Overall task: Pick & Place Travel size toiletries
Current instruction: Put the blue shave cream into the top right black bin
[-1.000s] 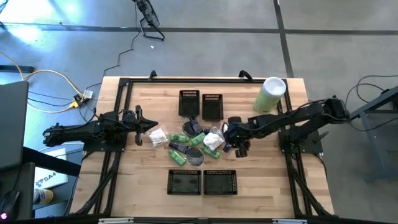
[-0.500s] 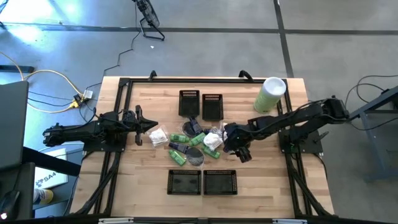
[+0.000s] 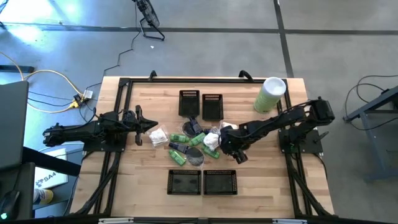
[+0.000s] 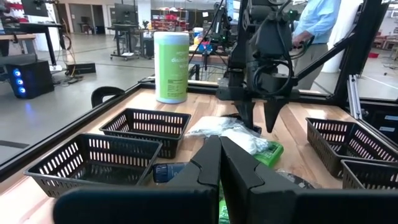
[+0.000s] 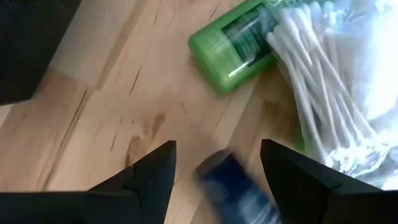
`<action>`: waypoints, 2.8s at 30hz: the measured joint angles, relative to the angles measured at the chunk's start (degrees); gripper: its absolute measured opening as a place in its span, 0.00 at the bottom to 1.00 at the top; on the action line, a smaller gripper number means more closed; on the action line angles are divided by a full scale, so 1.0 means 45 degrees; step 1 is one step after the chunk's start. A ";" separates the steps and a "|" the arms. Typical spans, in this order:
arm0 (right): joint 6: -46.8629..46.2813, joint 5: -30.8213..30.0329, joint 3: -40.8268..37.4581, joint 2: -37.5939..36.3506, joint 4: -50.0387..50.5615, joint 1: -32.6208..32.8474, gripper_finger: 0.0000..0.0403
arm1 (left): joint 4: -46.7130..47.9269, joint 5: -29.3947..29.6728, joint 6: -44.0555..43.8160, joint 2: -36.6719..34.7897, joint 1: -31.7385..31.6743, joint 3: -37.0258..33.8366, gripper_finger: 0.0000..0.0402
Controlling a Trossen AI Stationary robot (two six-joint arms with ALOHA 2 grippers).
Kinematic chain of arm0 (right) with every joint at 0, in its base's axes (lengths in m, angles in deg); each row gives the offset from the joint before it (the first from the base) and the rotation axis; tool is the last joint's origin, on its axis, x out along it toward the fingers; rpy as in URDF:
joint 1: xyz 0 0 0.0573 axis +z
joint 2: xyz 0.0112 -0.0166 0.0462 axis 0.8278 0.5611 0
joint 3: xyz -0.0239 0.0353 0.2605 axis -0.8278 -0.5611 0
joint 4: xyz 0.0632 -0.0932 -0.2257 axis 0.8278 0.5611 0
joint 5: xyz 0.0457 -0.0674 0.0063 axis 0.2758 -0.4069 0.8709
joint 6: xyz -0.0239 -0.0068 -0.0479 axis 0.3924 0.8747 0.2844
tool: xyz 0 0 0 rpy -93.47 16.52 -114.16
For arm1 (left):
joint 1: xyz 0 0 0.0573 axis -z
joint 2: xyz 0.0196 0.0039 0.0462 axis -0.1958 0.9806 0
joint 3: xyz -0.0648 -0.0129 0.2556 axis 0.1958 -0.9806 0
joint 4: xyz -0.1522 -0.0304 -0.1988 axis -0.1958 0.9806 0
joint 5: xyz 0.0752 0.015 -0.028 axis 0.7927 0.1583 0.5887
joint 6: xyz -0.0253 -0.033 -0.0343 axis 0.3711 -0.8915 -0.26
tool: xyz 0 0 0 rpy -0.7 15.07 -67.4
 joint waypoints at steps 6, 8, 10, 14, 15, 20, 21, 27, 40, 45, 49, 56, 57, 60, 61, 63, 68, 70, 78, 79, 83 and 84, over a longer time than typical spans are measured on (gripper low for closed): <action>0.0364 -0.0324 0.0000 -0.0019 0.0130 0.0003 0.56 | -0.0004 0.0010 0.0000 0.0002 0.0000 0.0000 0.00; 0.0537 -0.0457 0.0000 -0.0023 0.0218 0.0005 0.56 | -0.0004 0.0011 0.0000 -0.0001 0.0000 0.0000 0.00; 0.0685 -0.0560 0.0000 -0.0028 0.0520 0.0005 0.56 | -0.0004 0.0015 0.0000 0.0002 0.0000 0.0000 0.00; 0.1211 -0.0533 0.0000 -0.0048 0.1127 0.0010 0.56 | -0.0004 0.0015 0.0000 0.0000 0.0000 0.0000 0.00; 0.1313 -0.0548 0.0000 -0.0048 0.1230 0.0010 0.56 | -0.0004 0.0015 0.0000 -0.0001 0.0000 0.0000 0.00; 0.1835 -0.0538 0.0000 -0.0048 0.1315 0.0010 0.56 | -0.0004 0.0019 -0.0002 0.0000 0.0000 0.0000 0.00; 0.1917 -0.0538 0.0000 -0.0048 0.1339 0.0010 0.56 | -0.0004 0.0024 -0.0005 -0.0002 0.0000 0.0000 0.00; 0.2001 -0.0529 0.0005 0.0262 0.1357 0.0051 0.56 | -0.0005 0.0029 -0.0005 -0.0002 0.0000 0.0000 0.00; 0.2093 -0.0780 0.0005 0.0249 0.1456 0.0112 0.54 | -0.0004 0.0036 -0.0008 -0.0002 0.0000 0.0000 0.00; 0.2093 -0.0752 0.0005 0.0249 0.1437 0.0112 0.43 | -0.0005 0.0034 -0.0010 -0.0002 0.0000 0.0000 0.00; 0.2093 -0.0750 0.0005 0.0249 0.1310 0.0112 0.33 | -0.0007 0.0035 -0.0010 -0.0002 0.0000 0.0000 0.00; 0.2082 -0.0654 0.0005 0.0249 0.1006 0.0112 0.35 | -0.0005 0.0034 -0.0010 -0.0002 0.0000 0.0000 0.00; 0.2054 -0.0654 0.0005 0.0249 0.0940 0.0112 0.36 | -0.0004 0.0034 -0.0010 -0.0002 0.0000 0.0000 0.00; 0.1927 -0.0546 0.0005 0.0249 0.0865 0.0112 0.35 | -0.0004 0.0034 -0.0010 -0.0002 0.0000 0.0000 0.00; 0.1914 -0.0459 0.0005 0.0249 0.0868 0.0112 0.34 | -0.0006 0.0034 -0.0010 -0.0001 0.0000 0.0000 0.00; 0.1901 -0.0385 0.0005 0.0249 0.0864 0.0112 0.32 | -0.0004 0.0034 -0.0010 0.0000 0.0000 0.0000 0.00; 0.1594 -0.0177 0.0005 0.0249 0.0864 0.0112 0.34 | -0.0009 0.0034 -0.0010 -0.0001 0.0000 0.0000 0.00; 0.1501 -0.0168 0.0005 0.0249 0.0868 0.0112 0.36 | -0.0004 0.0031 -0.0010 -0.0002 0.0000 0.0000 0.00; 0.1462 -0.0168 0.0005 0.0249 0.0815 0.0112 0.30 | -0.0006 0.0029 -0.0010 -0.0002 0.0000 0.0000 0.00; 0.1448 -0.0164 0.0005 0.0249 0.0783 0.0112 0.30 | -0.0004 0.0029 -0.0010 -0.0002 0.0000 0.0000 0.00; 0.0849 -0.0168 0.0005 0.0188 0.0476 0.0112 0.30 | -0.0004 0.0029 -0.0012 -0.0001 0.0000 0.0000 0.00; 0.0764 -0.0166 0.0005 0.0141 0.0443 0.0112 0.31 | -0.0009 0.0029 -0.0010 -0.0002 0.0000 0.0000 0.00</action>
